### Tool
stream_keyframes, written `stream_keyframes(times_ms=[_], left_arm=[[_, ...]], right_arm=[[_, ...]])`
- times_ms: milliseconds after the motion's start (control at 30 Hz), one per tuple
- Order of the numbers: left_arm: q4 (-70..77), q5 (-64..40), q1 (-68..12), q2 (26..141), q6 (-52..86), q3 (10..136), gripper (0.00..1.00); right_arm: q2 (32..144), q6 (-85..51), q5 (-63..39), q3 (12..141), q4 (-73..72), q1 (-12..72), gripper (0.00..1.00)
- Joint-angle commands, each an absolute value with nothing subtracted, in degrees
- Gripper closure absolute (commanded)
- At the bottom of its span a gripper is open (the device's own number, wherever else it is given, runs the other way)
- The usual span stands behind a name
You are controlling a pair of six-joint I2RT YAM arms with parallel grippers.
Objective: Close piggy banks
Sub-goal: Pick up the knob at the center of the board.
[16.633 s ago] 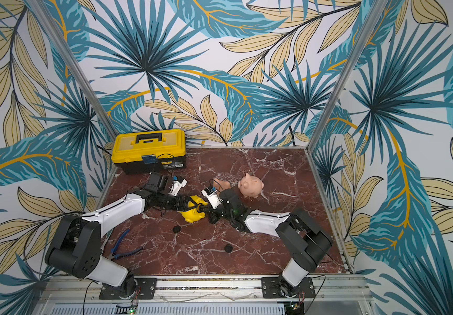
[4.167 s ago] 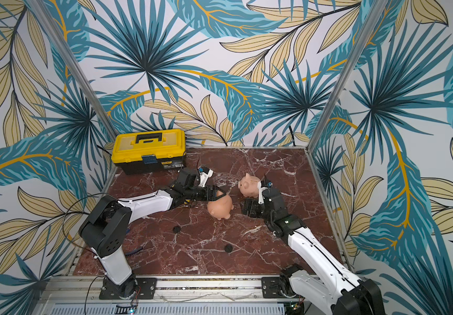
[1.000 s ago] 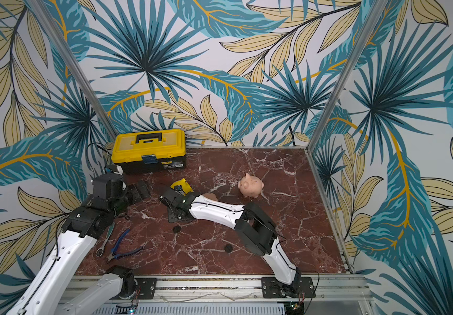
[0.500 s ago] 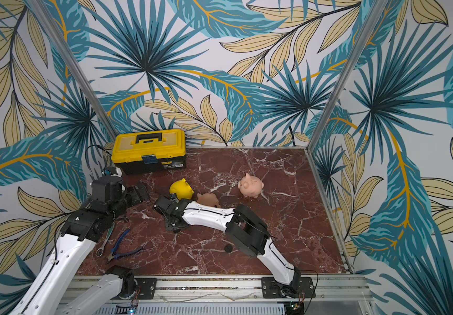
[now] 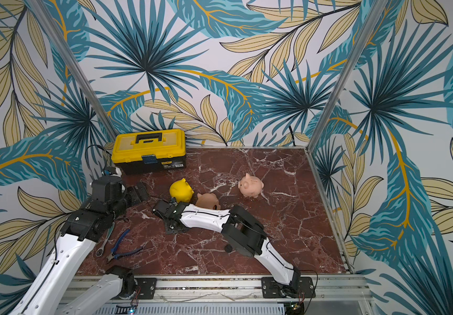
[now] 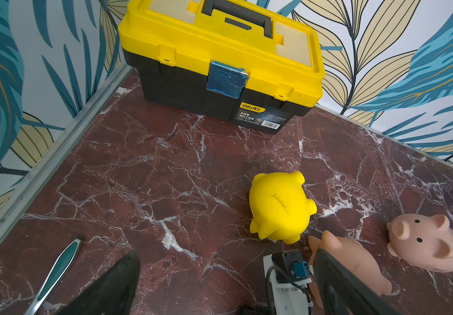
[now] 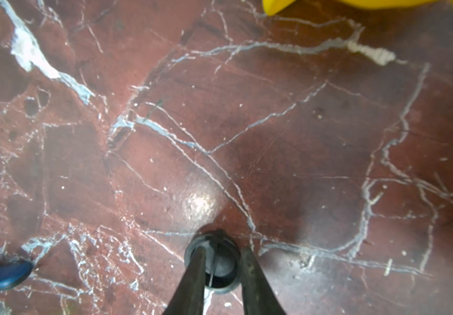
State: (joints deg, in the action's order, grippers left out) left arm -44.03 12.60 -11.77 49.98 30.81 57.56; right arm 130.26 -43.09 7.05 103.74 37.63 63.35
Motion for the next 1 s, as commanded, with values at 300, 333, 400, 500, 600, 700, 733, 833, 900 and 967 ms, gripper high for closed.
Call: stream_keyframes(times_ms=[300,333,400,500,600,700,733,833,900,967], left_arm=[[-44.47,13.1,-11.34,49.7,29.45,56.6,0.0],[-44.47,13.01,-11.34,49.7,29.38,56.64,0.01],[-44.47,13.01,-11.34,49.68,29.36,56.69,0.0],[-44.47,12.92,-11.34,49.79,29.36,56.77,0.0],[-44.47,12.92,-11.34,49.79,29.27,56.86,0.0],[-44.47,13.01,-11.34,49.8,29.09,56.83,0.01],[-44.47,12.92,-11.34,49.8,29.09,56.86,0.0],[-44.47,12.92,-11.34,49.64,29.09,56.86,0.0],[-44.47,13.03,-11.34,49.56,29.09,56.87,0.01],[-44.47,13.01,-11.34,49.42,29.09,56.87,0.01]], right_arm=[[129.79,-42.79,8.18,103.98,40.16,64.07,0.72],[129.6,-42.52,8.51,104.42,40.76,64.16,0.72],[129.33,-42.19,9.11,105.24,41.3,64.43,0.71],[128.83,-42.09,8.84,105.81,41.31,64.69,0.71],[129.07,-41.99,8.24,106.64,41.52,65.01,0.72],[129.63,-41.59,8.15,107.34,41.83,65.39,0.72],[130.01,-41.68,7.81,107.57,41.79,65.37,0.72],[130.92,-41.75,7.38,108.18,42.26,65.39,0.73],[131.47,-41.78,7.64,108.52,42.7,65.42,0.76],[131.89,-41.84,8.01,108.63,43.09,65.39,0.76]])
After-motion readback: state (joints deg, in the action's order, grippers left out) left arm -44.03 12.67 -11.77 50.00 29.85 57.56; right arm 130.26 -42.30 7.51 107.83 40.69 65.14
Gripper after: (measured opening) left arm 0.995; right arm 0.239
